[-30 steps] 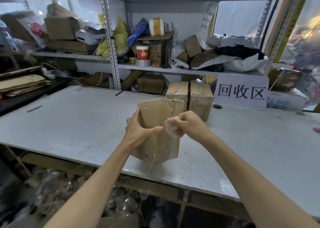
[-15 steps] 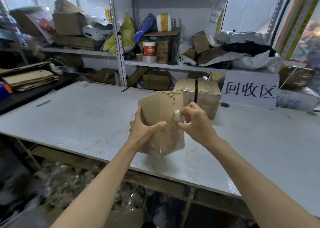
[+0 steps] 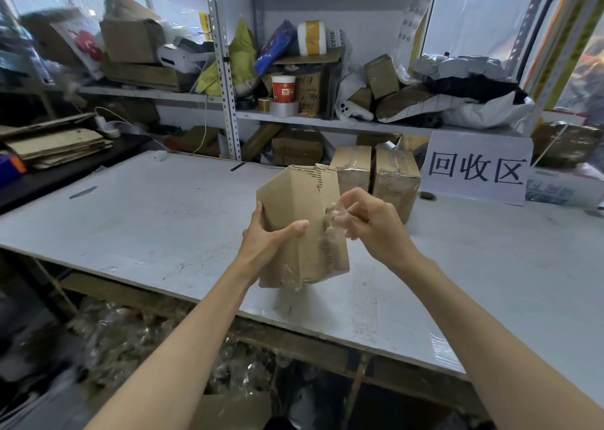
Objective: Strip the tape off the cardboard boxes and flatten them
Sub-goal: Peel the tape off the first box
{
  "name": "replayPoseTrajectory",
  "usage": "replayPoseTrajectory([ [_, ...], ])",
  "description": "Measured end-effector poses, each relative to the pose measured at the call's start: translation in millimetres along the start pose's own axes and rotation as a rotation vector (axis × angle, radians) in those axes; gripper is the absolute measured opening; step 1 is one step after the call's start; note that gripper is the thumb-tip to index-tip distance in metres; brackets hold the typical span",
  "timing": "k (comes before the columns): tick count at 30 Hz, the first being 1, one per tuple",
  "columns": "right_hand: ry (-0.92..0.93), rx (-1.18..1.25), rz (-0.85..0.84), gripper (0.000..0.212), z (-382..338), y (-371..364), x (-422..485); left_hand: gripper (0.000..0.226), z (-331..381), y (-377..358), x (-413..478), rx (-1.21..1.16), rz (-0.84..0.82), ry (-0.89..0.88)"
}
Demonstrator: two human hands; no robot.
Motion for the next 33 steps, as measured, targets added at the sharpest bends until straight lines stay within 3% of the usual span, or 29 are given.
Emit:
replayPoseTrajectory([
  [3, -0.057, -0.09, -0.171, 0.016, 4.9, -11.7, 2.0, 0.127, -1.6, 2.2, -1.5, -0.039, 0.049, -0.003],
  [5, -0.118, -0.082, -0.184, 0.011, 8.4, -15.6, 2.0, 0.127, 0.4, -1.4, -1.5, -0.03, 0.011, -0.009],
  [10, -0.073, -0.069, 0.184, 0.025, 1.7, -4.7, -3.3, 0.127, 1.8, -1.7, -1.5, -0.041, 0.012, 0.004],
  [12, -0.029, -0.043, 0.224, 0.022, -0.2, -3.3, -5.8, 0.129, 0.7, -0.7, -2.2, -0.047, 0.032, 0.022],
  [14, -0.04, -0.023, 0.104, 0.028, 2.8, -7.5, -5.1, 0.128, -0.5, 0.5, -2.0, -0.057, 0.043, 0.04],
  [16, -0.052, -0.065, -0.088, 0.058, 6.8, -14.2, -7.8, 0.127, -2.4, 0.4, -2.0, -0.045, 0.026, 0.052],
  [18, -0.013, -0.17, -0.072, 0.074, 10.3, -15.2, -10.5, 0.132, -6.4, -1.2, -2.9, 0.0, -0.005, 0.071],
  [21, 0.15, -0.294, 0.132, 0.066, -1.0, -13.9, -16.3, 0.143, -9.9, -1.1, -2.0, 0.018, -0.003, 0.083],
  [23, 0.233, -0.346, 0.149, 0.064, -10.1, -15.8, -19.8, 0.146, -9.1, -1.4, -0.3, -0.022, -0.004, 0.076],
  [27, 0.33, -0.523, 0.059, 0.035, -14.5, -17.6, -23.0, 0.14, -8.4, 2.8, -1.6, -0.046, 0.04, 0.082],
  [33, 0.167, -0.438, -0.192, 0.024, -6.2, -19.7, -22.3, 0.134, -5.3, 6.2, -4.3, -0.076, 0.105, 0.072],
])
Point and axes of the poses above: each hand's wrist, its own x-axis towards the middle knuckle, its own y-axis out of the back of the hand, z = x × y, the point moved 6 cm from there along x, towards the middle knuckle, and after that the axes turned 12 degrees about -y, right-handed, at the moved point
